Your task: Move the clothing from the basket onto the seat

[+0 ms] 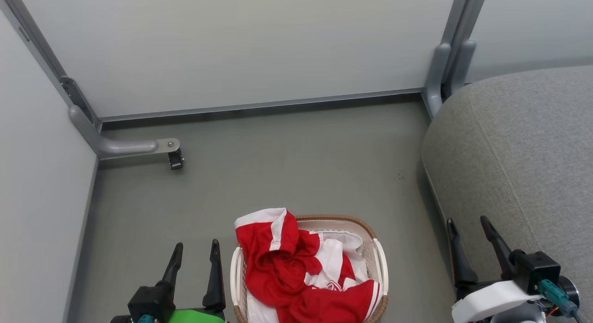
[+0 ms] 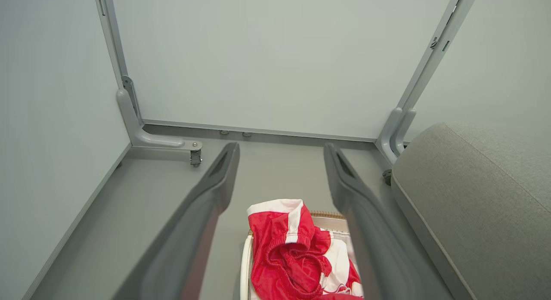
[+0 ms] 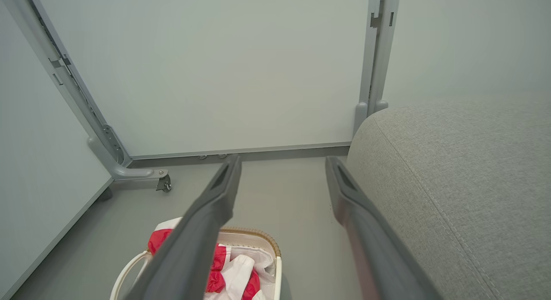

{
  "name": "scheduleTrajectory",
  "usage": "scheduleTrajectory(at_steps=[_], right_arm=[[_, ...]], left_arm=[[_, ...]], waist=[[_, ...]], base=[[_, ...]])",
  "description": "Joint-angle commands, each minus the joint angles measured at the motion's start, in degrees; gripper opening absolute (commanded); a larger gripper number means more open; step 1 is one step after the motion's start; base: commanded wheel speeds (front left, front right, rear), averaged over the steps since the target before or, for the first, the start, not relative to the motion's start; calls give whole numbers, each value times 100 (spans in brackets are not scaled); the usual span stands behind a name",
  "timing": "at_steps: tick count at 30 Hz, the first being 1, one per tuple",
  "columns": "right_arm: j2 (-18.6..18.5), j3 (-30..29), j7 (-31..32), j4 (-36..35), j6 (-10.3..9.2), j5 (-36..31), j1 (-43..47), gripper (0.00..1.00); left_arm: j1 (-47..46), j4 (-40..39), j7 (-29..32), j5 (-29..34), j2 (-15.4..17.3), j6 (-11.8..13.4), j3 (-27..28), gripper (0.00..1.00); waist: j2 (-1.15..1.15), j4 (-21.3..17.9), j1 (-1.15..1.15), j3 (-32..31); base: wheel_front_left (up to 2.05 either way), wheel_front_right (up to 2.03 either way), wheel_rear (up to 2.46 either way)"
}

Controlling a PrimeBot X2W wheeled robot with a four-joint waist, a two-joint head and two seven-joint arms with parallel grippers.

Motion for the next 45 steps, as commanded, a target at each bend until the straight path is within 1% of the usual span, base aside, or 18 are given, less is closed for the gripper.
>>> scheduleTrajectory(at_steps=[1, 18, 22, 26, 30, 36, 41, 45], right_arm=[[-34, 2, -28, 17, 0, -28, 93, 100], [-33, 13, -28, 22, 0, -25, 77, 100], [-34, 13, -28, -30, 0, -19, 20, 100], [-34, -4, -28, -101, 0, -14, -114, 100], [-33, -32, -28, -177, 0, -1, -273, 100], [-33, -10, -27, -312, -1, 20, -730, 100], [-31, -13, -22, -434, -1, 50, -1259, 100], [-28, 24, -21, -506, -1, 130, -1636, 100]], left_arm=[[45, 10, -11, 17, 38, 3, -10, 100], [5, 66, -11, -17, 37, -21, -28, 100], [-47, 33, -11, -10, 37, -22, -20, 100], [-160, 34, -11, 67, 37, -39, -45, 100], [-326, 31, -11, 181, 36, -78, -74, 100], [-842, 180, -10, 717, 36, -238, -197, 100], [-1644, 693, -8, 1121, 38, -364, -229, 100], [-2352, 1312, -8, 1361, 109, -464, -272, 100]], waist=[[0, 0, 0, 2], [0, -3, 0, 65], [0, -12, 0, 184], [0, -33, 0, 437], [0, -68, 0, 841], [0, -202, 0, 1738], [0, -440, 0, 2639], [0, -677, 0, 3252]], base=[[0, 0, 0], [0, 0, 0], [0, 0, 0], [0, 0, 0], [0, 0, 0], [0, 0, 0], [0, 0, 0], [0, 0, 0]])
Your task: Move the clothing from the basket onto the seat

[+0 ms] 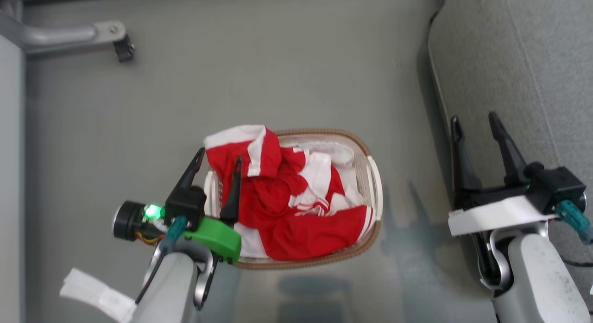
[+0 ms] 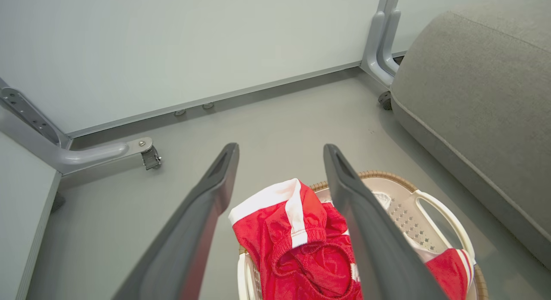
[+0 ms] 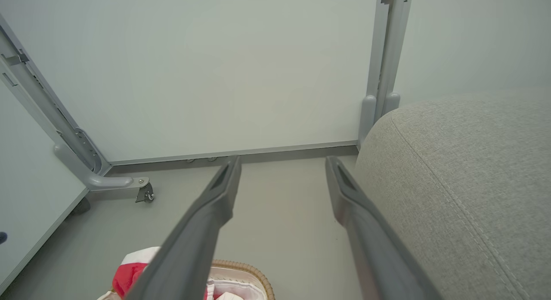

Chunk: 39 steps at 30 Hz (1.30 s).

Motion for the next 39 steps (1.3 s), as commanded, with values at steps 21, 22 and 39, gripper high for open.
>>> scheduleTrajectory(at_steps=[21, 22, 39], right_arm=[[-17, 573, -11, -265, -3, 606, -834, 100], [-16, 590, -11, -270, -2, 620, -845, 100], [-18, 632, -11, -109, -2, 625, -715, 100]], left_arm=[[-3085, 3637, 282, 440, 515, 73, -264, 100], [-3147, 3712, 284, 442, 544, 110, -262, 100], [-3163, 4313, 51, 259, 375, 50, -407, 0]], waist=[[0, -1364, 0, 2447], [0, -1380, 0, 2465], [0, -1291, 0, 2176]], base=[[0, 0, 0], [0, 0, 0], [0, 0, 0]])
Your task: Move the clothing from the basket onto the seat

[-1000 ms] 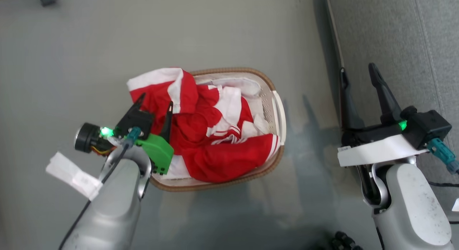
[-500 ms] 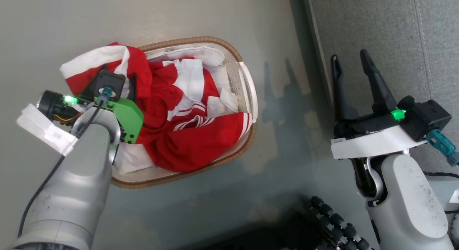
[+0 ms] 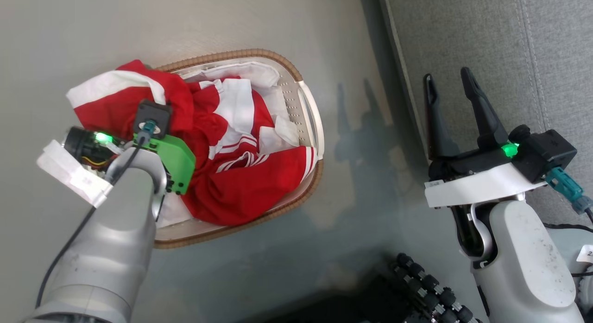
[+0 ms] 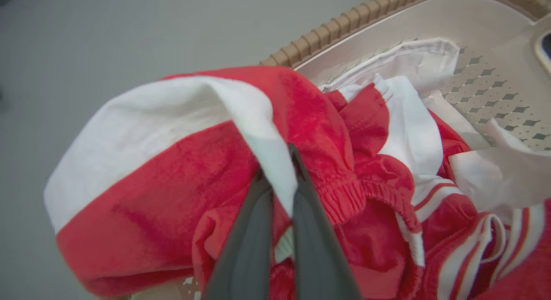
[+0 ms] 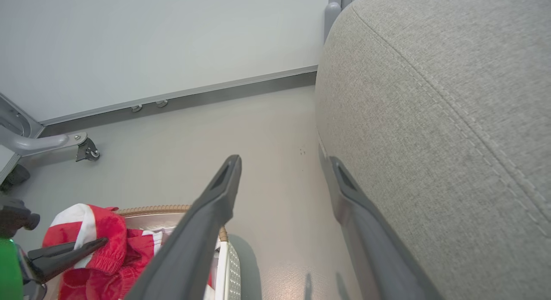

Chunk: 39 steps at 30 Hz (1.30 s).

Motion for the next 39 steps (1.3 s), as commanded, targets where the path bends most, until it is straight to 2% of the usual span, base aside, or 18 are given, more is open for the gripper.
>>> scheduleTrajectory(at_steps=[1, 9, 14, 19, 26, 32, 34, 39], right_arm=[[-16, -22, -12, 54, -4, -41, 79, 100], [-18, -166, -11, 324, -4, -229, 301, 100], [-20, -348, -11, 520, -4, -369, 609, 100], [-22, -491, -11, 673, -4, -513, 1009, 100], [-22, -525, -11, 778, -4, -619, 1480, 100], [-20, -505, -11, 827, -4, -676, 1725, 100], [-20, -489, -11, 848, -4, -687, 1769, 100], [-18, -282, -11, 813, -4, -756, 1652, 100]], left_arm=[[155, -17, -51, -68, -14, -62, -26, 0], [585, -442, -100, -160, -135, -389, -287, 0], [802, -848, -98, -274, -128, -485, -562, 0], [834, -1203, -98, -653, -137, -490, -1344, 0], [345, -2074, 264, -1503, 345, -490, -2690, 0], [-301, -3187, 797, -2303, 870, -485, -3700, 0], [-590, -3491, 977, -2523, 1099, -480, -3946, 0], [-1149, -3898, 1193, -2939, 1338, -481, -4241, 0]], waist=[[0, 107, 0, -206], [0, 450, 0, -1048], [0, 758, 0, -1804], [0, 1031, 0, -2680], [0, 1139, 0, -3675], [0, 1084, 0, -4132], [0, 1062, 0, -4201], [0, 1009, 0, -4290]], base=[[0, 0, 0], [0, 0, 0], [0, 0, 0], [0, 0, 0], [0, 0, 0], [0, 0, 0], [0, 0, 0], [0, 0, 0]])
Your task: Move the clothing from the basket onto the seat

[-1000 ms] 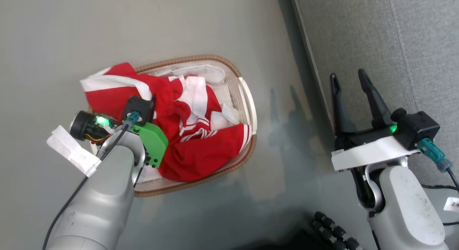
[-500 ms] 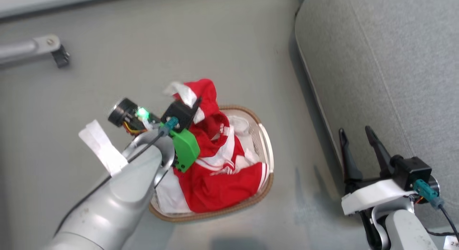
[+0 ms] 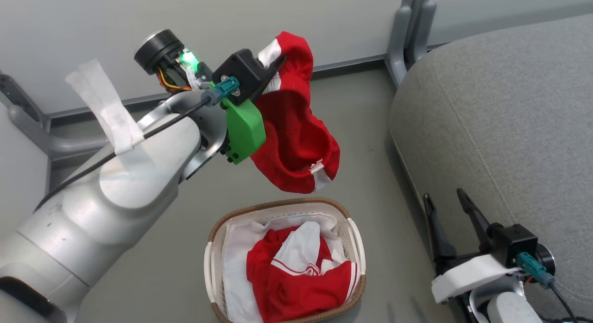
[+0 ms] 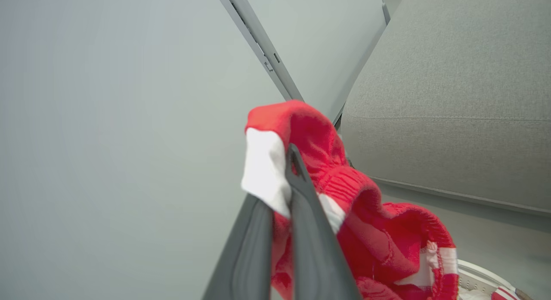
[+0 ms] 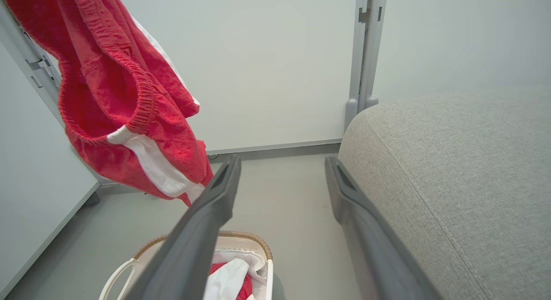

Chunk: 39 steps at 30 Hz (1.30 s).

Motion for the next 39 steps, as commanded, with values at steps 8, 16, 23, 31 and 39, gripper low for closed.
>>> scheduleTrajectory(at_steps=[8, 16, 23, 31, 39], right_arm=[[-24, 844, -9, -158, -4, -77, -724, 100], [-26, 1678, -7, 479, -4, -174, -1730, 100], [-22, 2286, -7, 1998, -4, -164, -2659, 100], [-22, 3029, 5, 3007, -4, 424, -3374, 0], [-24, 2983, -14, 3077, -5, 566, -3571, 0]], left_arm=[[-343, -87, 3, -357, -42, 17, -33, 0], [-418, -226, -43, -461, -204, 17, -161, 0], [-488, -487, -90, -495, -296, 16, -252, 0], [-328, -645, -159, -616, -229, 97, -187, 0], [113, -596, -294, -1007, 69, 324, 95, 0]], waist=[[0, 26, 1, -359], [0, 206, 1, -496], [0, 395, 1, -534], [0, 496, 1, -504], [0, 433, 1, -441]], base=[[0, 0, 0], [0, 0, 0], [0, 0, 0], [0, 0, 0], [0, 0, 0]])
